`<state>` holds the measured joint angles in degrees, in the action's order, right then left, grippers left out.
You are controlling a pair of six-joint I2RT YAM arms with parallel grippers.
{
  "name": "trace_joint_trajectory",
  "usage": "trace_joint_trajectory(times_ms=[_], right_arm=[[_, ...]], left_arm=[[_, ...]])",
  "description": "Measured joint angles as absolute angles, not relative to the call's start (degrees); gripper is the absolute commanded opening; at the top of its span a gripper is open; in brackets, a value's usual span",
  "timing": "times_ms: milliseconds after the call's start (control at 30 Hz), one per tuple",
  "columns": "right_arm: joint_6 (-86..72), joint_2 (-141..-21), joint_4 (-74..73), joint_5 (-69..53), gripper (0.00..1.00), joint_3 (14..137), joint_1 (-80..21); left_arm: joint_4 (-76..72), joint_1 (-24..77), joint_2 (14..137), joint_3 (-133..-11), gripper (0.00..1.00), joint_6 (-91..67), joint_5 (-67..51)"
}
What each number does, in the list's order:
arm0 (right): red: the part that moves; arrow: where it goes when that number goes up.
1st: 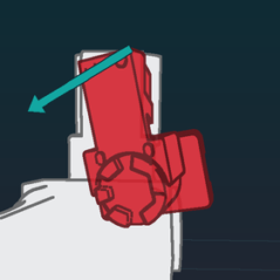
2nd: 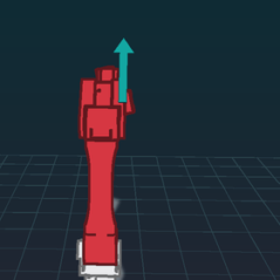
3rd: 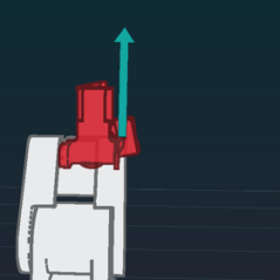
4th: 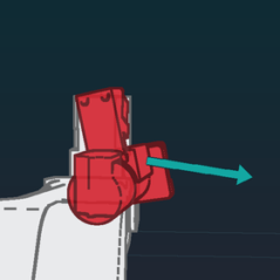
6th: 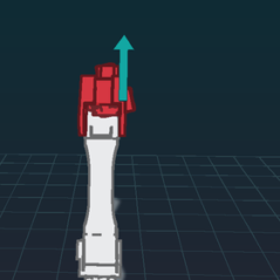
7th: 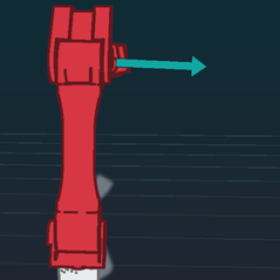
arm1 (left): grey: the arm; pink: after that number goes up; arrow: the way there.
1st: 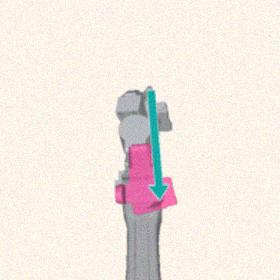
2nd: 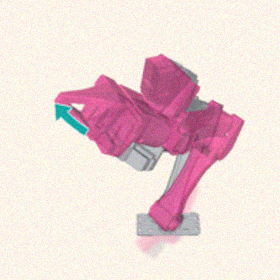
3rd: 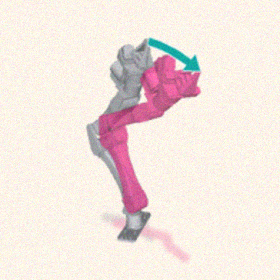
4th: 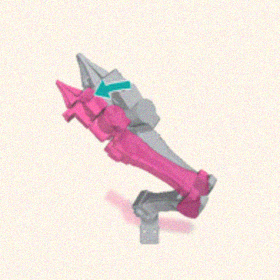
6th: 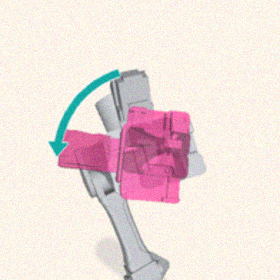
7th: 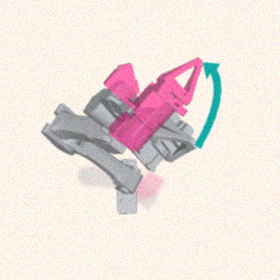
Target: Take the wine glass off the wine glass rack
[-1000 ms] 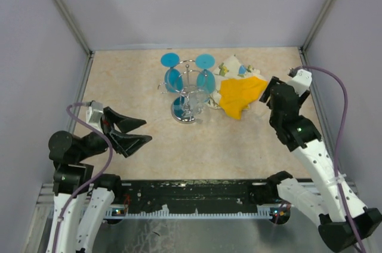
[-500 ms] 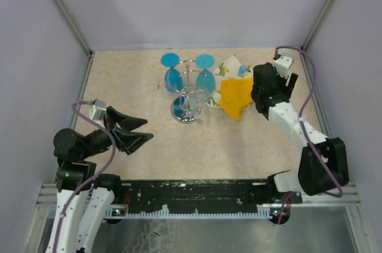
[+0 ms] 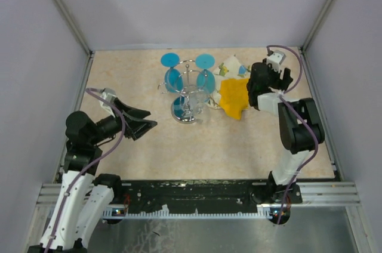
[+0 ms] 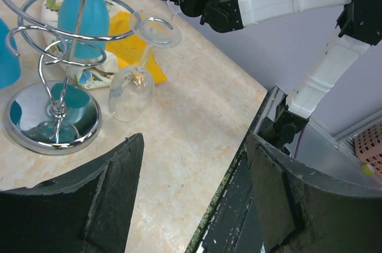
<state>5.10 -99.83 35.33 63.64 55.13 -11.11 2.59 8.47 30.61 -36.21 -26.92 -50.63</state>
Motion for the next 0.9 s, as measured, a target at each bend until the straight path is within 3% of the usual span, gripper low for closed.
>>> trace_joint_trajectory(times_ms=[333,900], right_arm=[[12.47,-106.0,46.44,63.61,0.56,58.06,-9.32],[6.79,-108.75,46.02,58.13,0.68,57.58,-4.91]], left_arm=[[3.01,8.36,29.58,-37.65,0.77,-23.73,-40.49],[7.35,8.34,28.18,-39.81,0.77,-19.68,-25.26]])
